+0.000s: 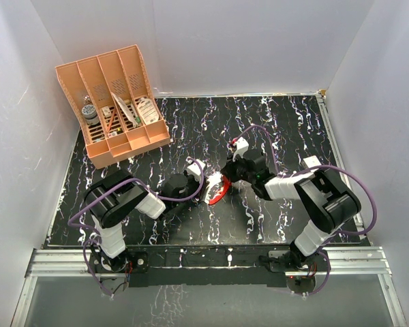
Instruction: Put the keys on the keyring
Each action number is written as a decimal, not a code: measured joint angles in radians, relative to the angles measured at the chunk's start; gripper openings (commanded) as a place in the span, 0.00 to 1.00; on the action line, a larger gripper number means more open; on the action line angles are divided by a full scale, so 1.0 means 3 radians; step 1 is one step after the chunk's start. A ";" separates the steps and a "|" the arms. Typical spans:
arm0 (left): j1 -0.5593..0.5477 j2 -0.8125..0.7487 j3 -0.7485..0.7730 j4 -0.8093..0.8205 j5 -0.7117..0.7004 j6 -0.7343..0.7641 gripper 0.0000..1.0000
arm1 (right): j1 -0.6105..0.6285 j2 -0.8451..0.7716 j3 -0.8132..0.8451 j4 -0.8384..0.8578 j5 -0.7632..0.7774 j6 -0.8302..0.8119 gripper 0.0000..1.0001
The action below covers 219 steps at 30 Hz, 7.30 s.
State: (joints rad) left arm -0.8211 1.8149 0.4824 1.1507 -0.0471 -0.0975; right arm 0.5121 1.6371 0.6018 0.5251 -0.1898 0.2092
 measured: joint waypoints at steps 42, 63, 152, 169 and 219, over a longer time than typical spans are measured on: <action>0.0000 0.0029 0.0008 -0.0004 -0.0144 0.0000 0.24 | -0.0103 0.0121 -0.0036 0.0243 -0.0161 -0.0175 0.00; 0.0000 0.0029 0.0008 -0.0004 -0.0144 0.0000 0.24 | -0.0125 0.0169 -0.0036 0.0328 -0.0177 -0.0165 0.00; 0.0000 0.0031 0.0008 -0.0004 -0.0144 0.0001 0.24 | -0.0184 0.0244 0.0094 0.0359 -0.0351 -0.0081 0.00; 0.0000 0.0031 0.0008 -0.0004 -0.0144 0.0003 0.23 | -0.0184 0.0282 0.0108 0.0357 -0.0364 -0.0081 0.00; 0.0000 0.0031 0.0008 -0.0004 -0.0142 0.0004 0.24 | -0.0188 0.0462 0.0215 0.0397 -0.0364 -0.0052 0.00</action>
State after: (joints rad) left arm -0.8211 1.8240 0.4847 1.1496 -0.0898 -0.0963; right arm 0.4557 1.7756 0.6662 0.6441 -0.2989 0.1936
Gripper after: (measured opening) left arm 0.236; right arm 0.009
